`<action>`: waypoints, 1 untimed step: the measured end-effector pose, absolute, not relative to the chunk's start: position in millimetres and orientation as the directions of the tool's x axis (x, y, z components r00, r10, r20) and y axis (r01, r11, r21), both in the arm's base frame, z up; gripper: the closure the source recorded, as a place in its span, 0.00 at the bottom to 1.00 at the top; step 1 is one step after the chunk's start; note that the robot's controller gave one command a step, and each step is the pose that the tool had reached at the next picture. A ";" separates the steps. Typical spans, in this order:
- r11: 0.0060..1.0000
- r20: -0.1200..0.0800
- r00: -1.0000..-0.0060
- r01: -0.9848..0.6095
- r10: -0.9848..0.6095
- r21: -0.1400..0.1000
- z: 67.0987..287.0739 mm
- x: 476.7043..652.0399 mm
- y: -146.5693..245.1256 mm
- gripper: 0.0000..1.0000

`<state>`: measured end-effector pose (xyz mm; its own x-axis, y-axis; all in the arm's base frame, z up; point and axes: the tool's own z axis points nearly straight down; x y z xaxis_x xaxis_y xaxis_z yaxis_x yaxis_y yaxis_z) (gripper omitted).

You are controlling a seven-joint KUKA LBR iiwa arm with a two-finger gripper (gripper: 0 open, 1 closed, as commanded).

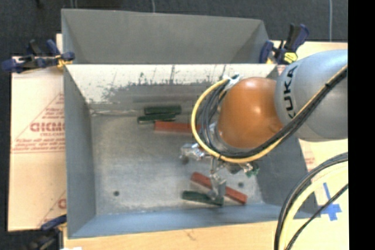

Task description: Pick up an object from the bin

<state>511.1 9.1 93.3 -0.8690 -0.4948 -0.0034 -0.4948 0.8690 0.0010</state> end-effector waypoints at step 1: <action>0.943 0.002 -0.943 -0.333 -0.333 0.000 72.6 487.4 -11.3 1.00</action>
Offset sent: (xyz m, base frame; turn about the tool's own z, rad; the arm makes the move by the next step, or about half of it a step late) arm 0.0000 0.0000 0.0000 0.0000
